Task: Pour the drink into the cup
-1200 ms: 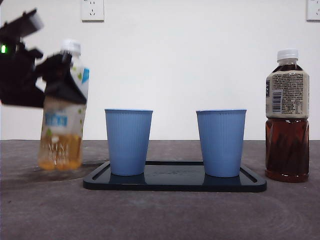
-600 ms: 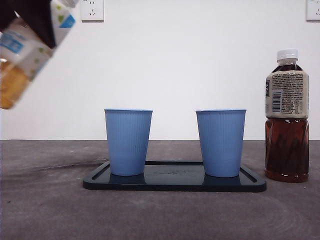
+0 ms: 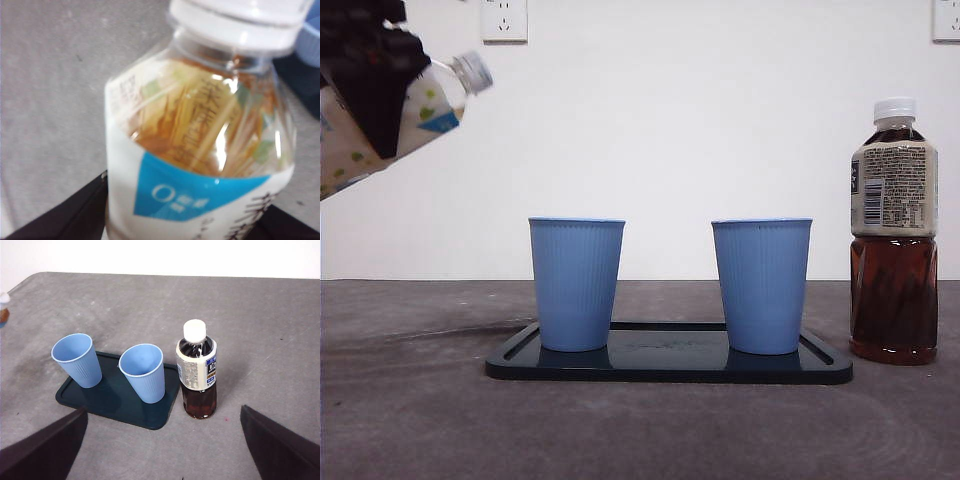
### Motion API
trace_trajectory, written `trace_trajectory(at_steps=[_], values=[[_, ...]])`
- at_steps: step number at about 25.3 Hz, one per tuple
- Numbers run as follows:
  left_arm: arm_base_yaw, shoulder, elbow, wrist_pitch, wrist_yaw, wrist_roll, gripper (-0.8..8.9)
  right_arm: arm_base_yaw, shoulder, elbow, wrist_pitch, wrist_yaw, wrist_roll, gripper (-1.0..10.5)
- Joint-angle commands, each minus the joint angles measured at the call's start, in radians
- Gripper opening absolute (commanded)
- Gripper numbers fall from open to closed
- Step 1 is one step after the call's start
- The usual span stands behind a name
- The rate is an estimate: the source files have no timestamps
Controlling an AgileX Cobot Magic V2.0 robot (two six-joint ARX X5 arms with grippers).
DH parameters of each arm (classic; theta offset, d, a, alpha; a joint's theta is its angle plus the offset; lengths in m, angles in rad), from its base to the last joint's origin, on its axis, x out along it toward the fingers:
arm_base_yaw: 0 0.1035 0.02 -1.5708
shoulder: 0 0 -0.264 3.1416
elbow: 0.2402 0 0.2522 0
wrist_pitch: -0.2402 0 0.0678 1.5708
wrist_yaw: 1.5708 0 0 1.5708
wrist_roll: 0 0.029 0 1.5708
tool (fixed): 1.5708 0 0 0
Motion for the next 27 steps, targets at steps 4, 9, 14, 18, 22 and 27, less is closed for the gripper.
trace_trajectory(at_steps=[4,9,14,18,22,27], values=[[-0.069,0.079,0.039,0.048,-0.148,0.126,2.40,0.005,0.002,0.016,0.010,0.003,-0.008,4.9],[-0.132,0.127,0.039,0.072,-0.260,0.213,2.40,0.005,0.002,0.016,0.009,0.003,-0.013,4.9],[-0.177,0.165,0.039,0.082,-0.389,0.269,2.41,0.005,0.002,0.016,0.008,0.003,-0.013,4.9],[-0.200,0.189,0.039,0.093,-0.494,0.301,2.41,0.005,0.002,0.016,0.006,0.003,-0.013,4.9],[-0.219,0.204,0.039,0.111,-0.498,0.307,2.41,0.005,0.002,0.016,-0.003,0.003,-0.013,4.9],[-0.249,0.226,0.039,0.136,-0.499,0.330,2.41,0.005,0.002,0.016,-0.012,0.003,-0.013,4.9]])
